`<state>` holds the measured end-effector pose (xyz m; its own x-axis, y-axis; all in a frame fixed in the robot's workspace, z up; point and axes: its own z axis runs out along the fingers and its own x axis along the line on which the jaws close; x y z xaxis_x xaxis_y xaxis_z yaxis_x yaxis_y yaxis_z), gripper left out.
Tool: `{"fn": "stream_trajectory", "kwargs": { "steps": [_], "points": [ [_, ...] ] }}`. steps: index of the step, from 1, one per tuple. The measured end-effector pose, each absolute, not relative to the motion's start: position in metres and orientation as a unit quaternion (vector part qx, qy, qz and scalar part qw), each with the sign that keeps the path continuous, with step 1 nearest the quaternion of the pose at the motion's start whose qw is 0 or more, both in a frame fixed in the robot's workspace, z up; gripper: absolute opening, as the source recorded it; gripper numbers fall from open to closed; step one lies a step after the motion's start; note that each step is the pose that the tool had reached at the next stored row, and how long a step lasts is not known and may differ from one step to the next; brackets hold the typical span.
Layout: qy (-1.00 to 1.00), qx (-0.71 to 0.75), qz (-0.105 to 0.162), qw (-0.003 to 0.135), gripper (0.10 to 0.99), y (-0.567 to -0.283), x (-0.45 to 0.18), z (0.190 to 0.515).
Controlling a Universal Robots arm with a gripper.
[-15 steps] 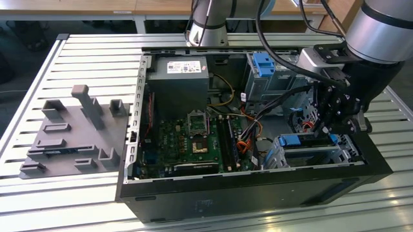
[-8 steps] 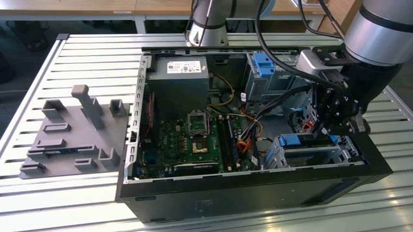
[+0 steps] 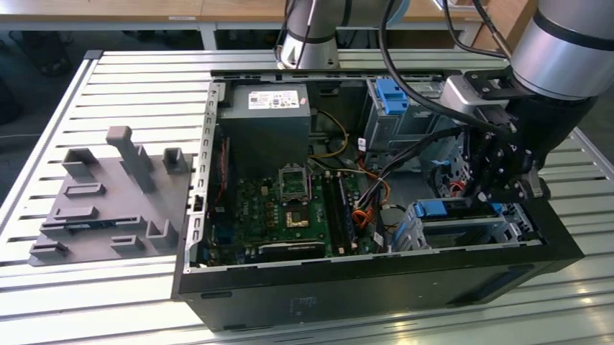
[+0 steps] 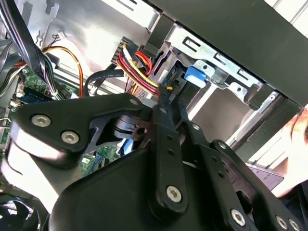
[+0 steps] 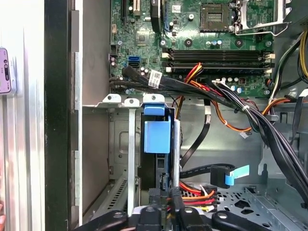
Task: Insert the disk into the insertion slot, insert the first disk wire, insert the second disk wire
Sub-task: 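Insert the first disk wire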
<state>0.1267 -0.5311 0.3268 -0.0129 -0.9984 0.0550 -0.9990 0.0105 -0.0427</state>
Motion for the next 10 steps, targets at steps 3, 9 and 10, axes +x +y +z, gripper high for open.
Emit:
{"fn": "stream_trajectory", "kwargs": {
  "steps": [3,9,10],
  "points": [
    [-0.711,0.703,0.035,0.005,0.239,-0.5311,0.1267,0.3289],
    [-0.711,0.703,0.034,0.006,0.239,-0.5311,0.1267,0.3355],
    [-0.711,0.703,0.034,0.006,0.239,-0.5311,0.1267,0.3364]
  ]
}}
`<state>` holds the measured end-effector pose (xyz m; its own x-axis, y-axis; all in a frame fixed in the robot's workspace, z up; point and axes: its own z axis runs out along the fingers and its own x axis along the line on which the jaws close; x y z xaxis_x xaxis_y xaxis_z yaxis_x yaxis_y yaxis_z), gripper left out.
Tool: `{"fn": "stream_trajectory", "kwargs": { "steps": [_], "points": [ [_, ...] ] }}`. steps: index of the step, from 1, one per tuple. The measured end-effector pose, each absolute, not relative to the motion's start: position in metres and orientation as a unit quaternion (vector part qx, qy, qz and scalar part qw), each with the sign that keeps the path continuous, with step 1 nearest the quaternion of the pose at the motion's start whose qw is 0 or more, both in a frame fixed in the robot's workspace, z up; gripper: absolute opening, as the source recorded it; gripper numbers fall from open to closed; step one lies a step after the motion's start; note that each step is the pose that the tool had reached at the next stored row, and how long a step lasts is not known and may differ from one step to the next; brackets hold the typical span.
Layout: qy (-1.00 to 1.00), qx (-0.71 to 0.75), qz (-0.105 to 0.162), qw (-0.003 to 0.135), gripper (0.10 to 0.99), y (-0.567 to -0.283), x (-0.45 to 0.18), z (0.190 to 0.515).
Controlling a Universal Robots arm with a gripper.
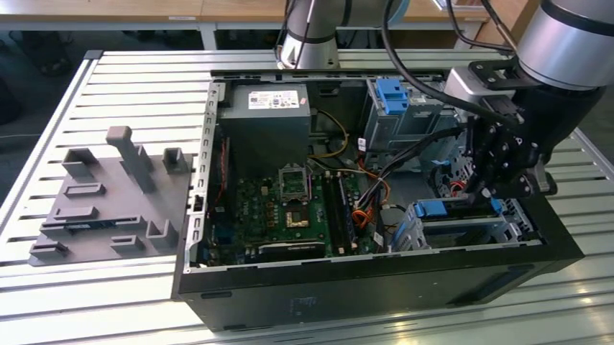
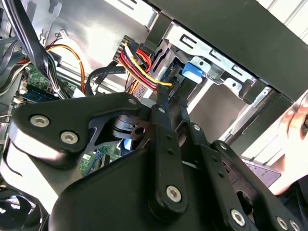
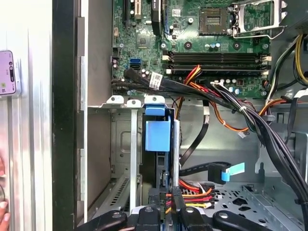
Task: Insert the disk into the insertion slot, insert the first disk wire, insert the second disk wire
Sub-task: 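Insert the first disk wire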
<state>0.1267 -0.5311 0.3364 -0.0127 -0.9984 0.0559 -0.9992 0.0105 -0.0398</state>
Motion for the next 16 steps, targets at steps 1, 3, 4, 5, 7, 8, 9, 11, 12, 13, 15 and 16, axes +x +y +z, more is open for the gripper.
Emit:
{"fn": "stream_trajectory", "kwargs": {
  "steps": [1,3,4,5,7,8,9,11,12,13,15,16],
  "points": [
    [-0.711,0.703,0.034,0.006,0.224,-0.5311,0.1267,0.3373],
    [-0.711,0.703,0.033,0.006,0.161,-0.5311,0.1267,0.3385],
    [-0.711,0.703,0.033,0.006,0.161,-0.5311,0.1267,0.3388],
    [-0.711,0.703,0.033,0.006,0.106,-0.5311,0.1267,0.3391],
    [-0.711,0.703,0.033,0.006,0.106,-0.5311,0.1267,0.3397],
    [-0.711,0.703,0.033,0.006,0.106,-0.5311,0.1267,0.34],
    [-0.711,0.703,0.033,0.006,0.106,-0.5311,0.1268,0.3403],
    [-0.711,0.703,0.033,0.006,0.106,-0.5311,0.1267,0.3407],
    [-0.711,0.703,0.033,0.006,0.106,-0.5311,0.1268,0.3408],
    [-0.711,0.703,0.033,0.006,0.106,-0.5311,0.1268,0.341],
    [-0.711,0.703,0.033,0.006,0.106,-0.5311,0.1267,0.3412],
    [-0.711,0.703,0.033,0.006,0.106,-0.5311,0.1267,0.3412]
  ]
}}
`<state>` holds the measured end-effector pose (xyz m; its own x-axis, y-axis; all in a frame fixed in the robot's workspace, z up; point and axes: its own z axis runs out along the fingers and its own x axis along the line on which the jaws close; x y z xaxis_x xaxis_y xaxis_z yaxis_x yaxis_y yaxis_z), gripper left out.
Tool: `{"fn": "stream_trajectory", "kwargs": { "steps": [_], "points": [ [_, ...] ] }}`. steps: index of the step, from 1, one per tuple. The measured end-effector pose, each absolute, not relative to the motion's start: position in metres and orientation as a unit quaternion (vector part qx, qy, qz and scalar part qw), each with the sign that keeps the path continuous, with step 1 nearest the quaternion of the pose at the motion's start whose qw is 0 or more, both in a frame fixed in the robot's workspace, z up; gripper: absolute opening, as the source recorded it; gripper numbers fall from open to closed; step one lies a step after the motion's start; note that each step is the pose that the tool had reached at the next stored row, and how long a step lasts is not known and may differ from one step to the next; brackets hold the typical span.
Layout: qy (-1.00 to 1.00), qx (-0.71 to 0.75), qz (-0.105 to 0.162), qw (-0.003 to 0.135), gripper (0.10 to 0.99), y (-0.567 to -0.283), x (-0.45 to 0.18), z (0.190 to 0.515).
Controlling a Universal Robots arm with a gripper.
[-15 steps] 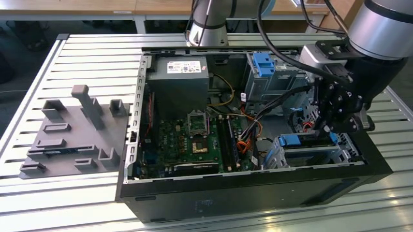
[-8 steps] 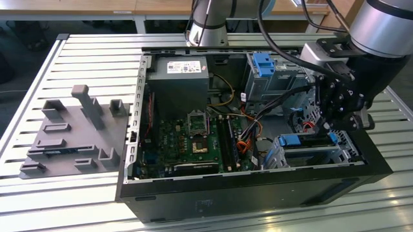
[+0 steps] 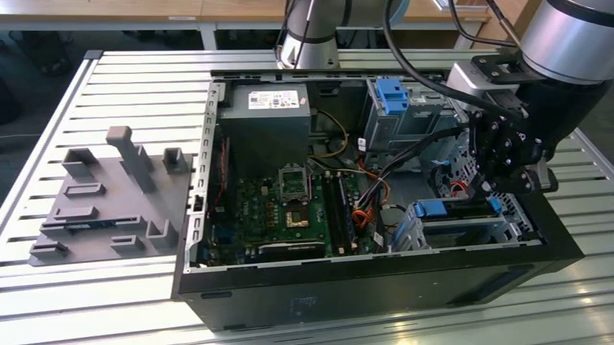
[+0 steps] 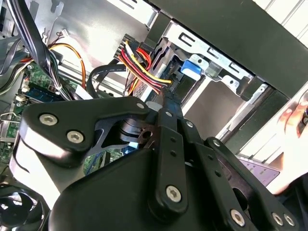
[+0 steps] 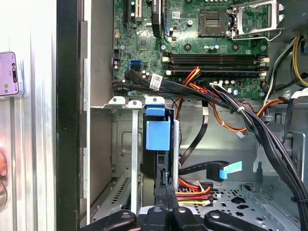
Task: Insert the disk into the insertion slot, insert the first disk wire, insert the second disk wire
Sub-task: 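Insert the second disk wire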
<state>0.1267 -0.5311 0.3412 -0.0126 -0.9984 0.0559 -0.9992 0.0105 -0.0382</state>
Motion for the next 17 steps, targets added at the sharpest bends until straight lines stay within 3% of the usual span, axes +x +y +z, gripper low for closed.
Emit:
{"fn": "stream_trajectory", "kwargs": {
  "steps": [17],
  "points": [
    [-0.711,0.703,0.034,0.005,0.106,-0.531,0.112,0.342]
  ]
}}
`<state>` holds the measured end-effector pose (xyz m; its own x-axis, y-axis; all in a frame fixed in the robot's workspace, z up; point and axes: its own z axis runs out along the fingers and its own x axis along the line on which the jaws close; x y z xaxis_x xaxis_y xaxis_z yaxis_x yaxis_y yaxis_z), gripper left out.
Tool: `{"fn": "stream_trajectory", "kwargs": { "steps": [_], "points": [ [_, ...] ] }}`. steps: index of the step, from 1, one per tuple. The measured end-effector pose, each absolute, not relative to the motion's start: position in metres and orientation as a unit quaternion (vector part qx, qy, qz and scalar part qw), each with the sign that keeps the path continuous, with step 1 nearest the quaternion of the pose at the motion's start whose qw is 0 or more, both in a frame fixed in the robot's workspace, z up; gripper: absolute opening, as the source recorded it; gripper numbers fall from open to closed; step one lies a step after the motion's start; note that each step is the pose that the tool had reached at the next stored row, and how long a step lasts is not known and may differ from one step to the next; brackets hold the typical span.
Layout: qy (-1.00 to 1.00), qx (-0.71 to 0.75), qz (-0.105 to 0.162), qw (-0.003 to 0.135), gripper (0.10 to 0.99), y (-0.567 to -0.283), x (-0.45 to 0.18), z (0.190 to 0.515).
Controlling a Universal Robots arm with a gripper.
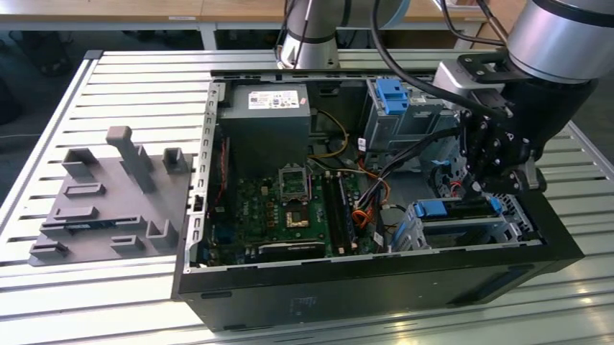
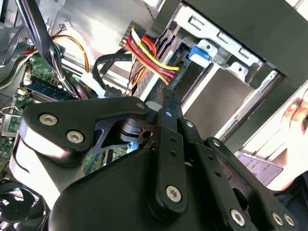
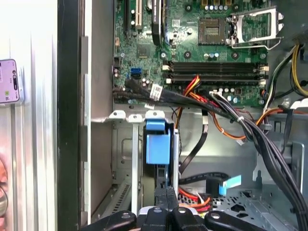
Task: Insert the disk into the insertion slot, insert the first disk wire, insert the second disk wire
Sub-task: 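Insert the second disk wire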
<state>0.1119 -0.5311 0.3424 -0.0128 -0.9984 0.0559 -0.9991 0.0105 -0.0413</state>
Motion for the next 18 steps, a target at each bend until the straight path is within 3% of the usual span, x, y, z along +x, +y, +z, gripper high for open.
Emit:
{"fn": "stream_trajectory", "kwargs": {
  "steps": [11,18],
  "points": [
    [-0.711,0.703,0.034,0.004,0.106,-0.528,0.098,0.361],
    [-0.711,0.703,0.034,0.004,0.106,-0.511,0.094,0.361]
  ]
}}
